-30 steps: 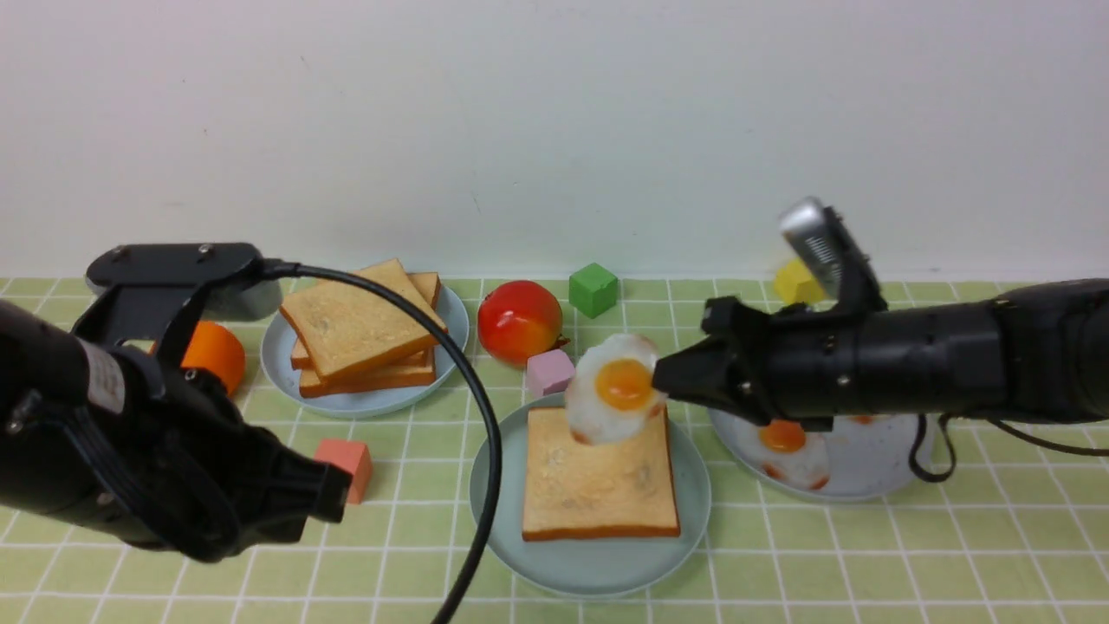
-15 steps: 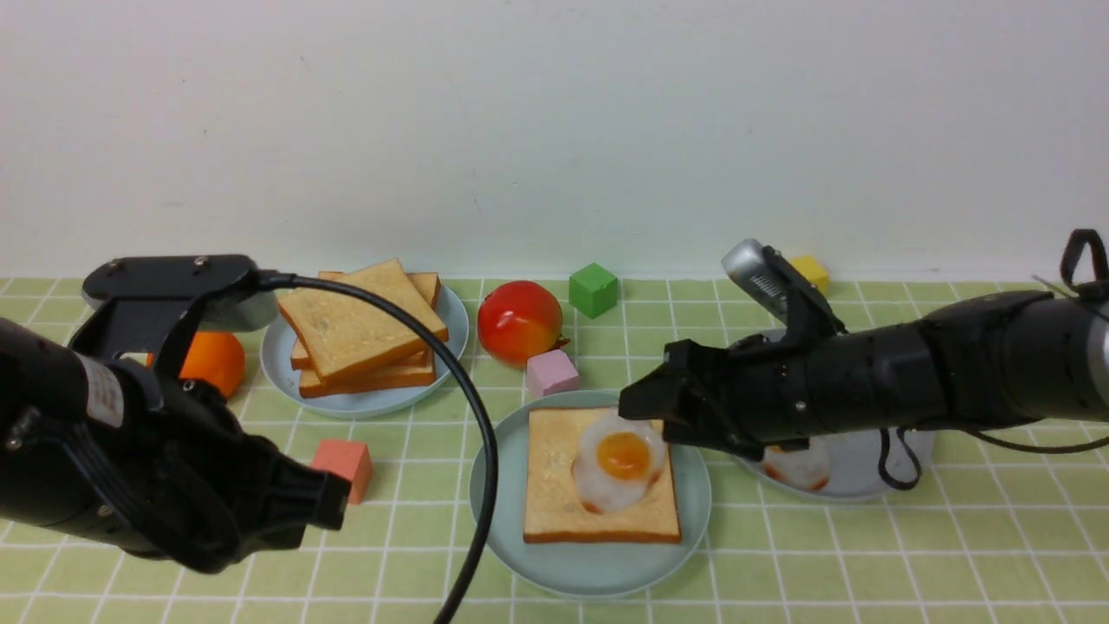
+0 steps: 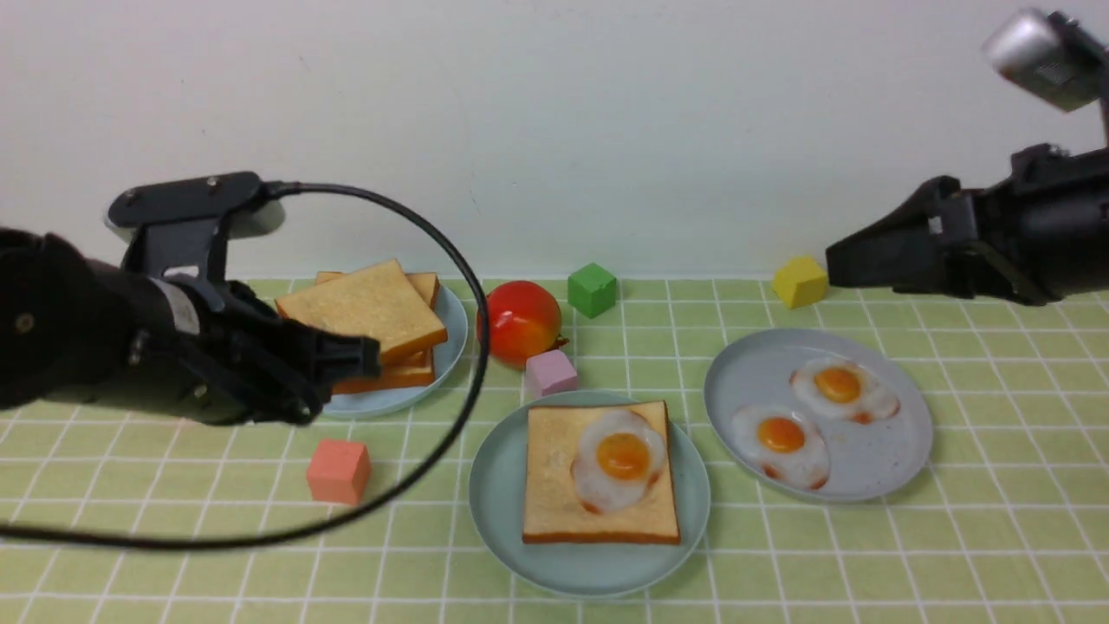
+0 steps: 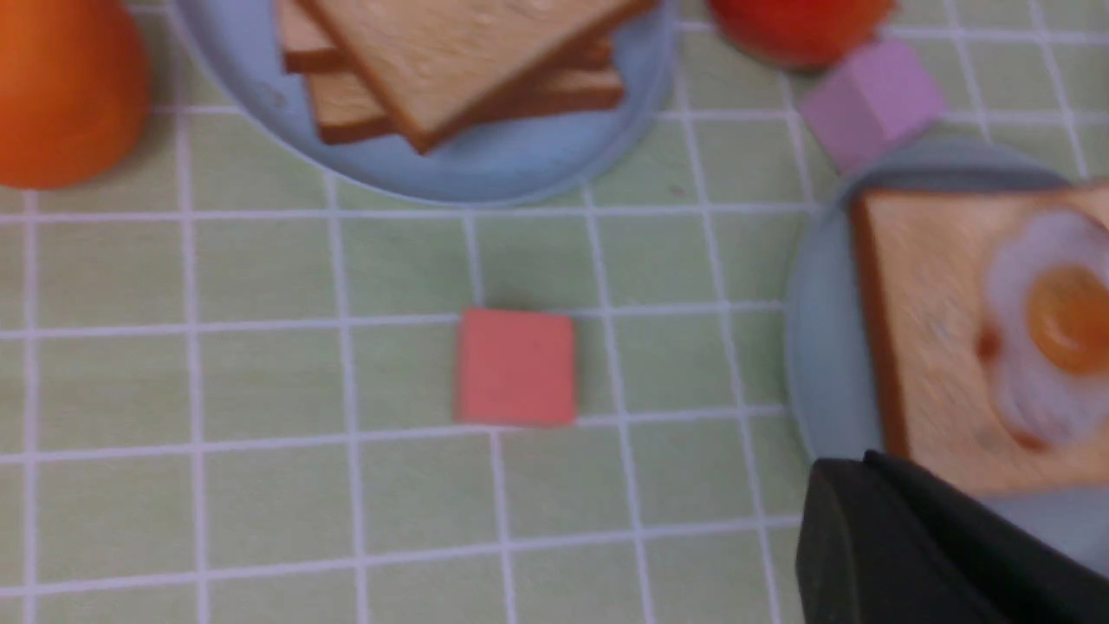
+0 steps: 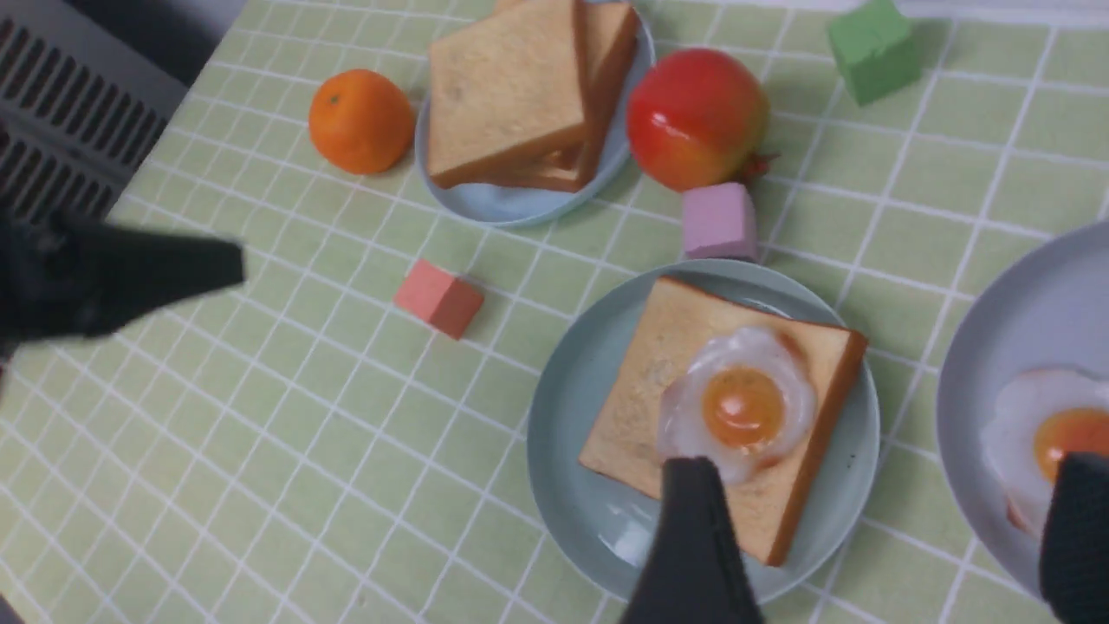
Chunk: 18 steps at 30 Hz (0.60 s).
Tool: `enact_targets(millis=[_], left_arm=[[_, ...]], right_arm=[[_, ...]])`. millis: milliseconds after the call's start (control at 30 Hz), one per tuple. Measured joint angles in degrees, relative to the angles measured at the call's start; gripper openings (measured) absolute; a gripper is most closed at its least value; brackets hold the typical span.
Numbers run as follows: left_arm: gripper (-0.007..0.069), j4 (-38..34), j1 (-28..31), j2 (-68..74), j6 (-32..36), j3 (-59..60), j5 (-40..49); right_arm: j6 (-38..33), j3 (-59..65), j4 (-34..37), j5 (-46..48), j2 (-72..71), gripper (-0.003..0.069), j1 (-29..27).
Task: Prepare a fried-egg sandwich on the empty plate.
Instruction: Use the left arm to grab a slice of bread
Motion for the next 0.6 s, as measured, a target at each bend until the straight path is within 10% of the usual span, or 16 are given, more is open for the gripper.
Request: enact_targets(millis=[300, 600], left_arm=[[0.0083, -13.88, 14.38, 17.11, 1.70, -18.36, 13.05], [0.0386, -19.22, 14.72, 28.82, 1.47, -25.97, 10.71]], right_arm=[[4.72, -0.22, -11.50, 0.94, -7.78, 0.0362, 15.91], [9.46, -0.22, -18.07, 0.93, -7.25, 0.0539, 18.23]])
